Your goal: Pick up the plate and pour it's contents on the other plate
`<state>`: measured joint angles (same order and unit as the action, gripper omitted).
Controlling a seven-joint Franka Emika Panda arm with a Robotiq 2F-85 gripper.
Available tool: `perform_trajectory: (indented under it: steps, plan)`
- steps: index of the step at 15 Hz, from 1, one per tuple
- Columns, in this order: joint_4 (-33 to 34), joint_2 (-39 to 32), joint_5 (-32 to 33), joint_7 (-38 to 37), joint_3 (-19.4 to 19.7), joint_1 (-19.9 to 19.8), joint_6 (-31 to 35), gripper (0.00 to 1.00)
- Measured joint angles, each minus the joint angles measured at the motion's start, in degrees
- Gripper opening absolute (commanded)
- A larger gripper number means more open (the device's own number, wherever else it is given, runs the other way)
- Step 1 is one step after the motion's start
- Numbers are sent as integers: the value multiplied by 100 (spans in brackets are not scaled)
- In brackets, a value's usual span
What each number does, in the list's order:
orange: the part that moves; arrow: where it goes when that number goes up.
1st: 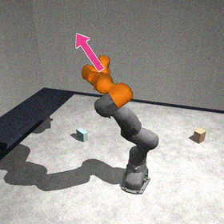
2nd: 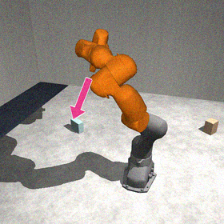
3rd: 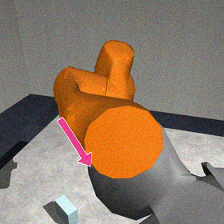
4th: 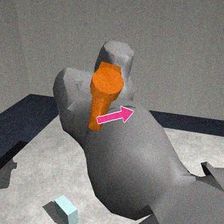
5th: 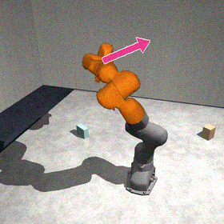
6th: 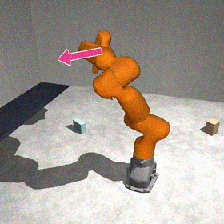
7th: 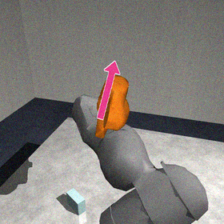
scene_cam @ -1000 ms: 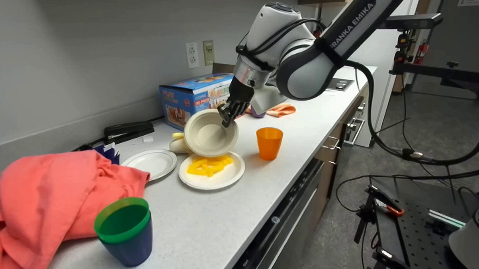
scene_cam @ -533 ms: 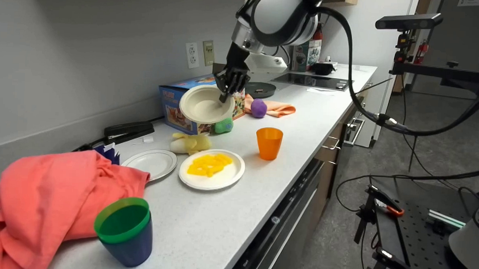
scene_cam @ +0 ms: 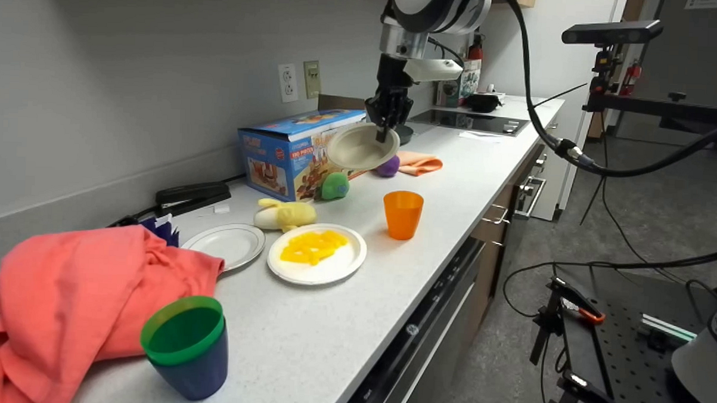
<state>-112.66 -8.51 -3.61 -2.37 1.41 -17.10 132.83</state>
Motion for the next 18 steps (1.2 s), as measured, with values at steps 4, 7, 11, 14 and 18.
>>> perform_trajectory:
  steps: [4, 7, 11, 14, 18]
  plan:
    - [-22, -182, 16, 112, 349, 59, -212, 2]
    - [-26, -395, 83, 128, 493, 93, -241, 2]
    - [-34, -582, 118, 367, 703, 90, -264, 2]
    - [-55, -674, 118, 543, 813, 83, -263, 2]
    - [-186, -762, 146, 579, 831, 102, -157, 34]
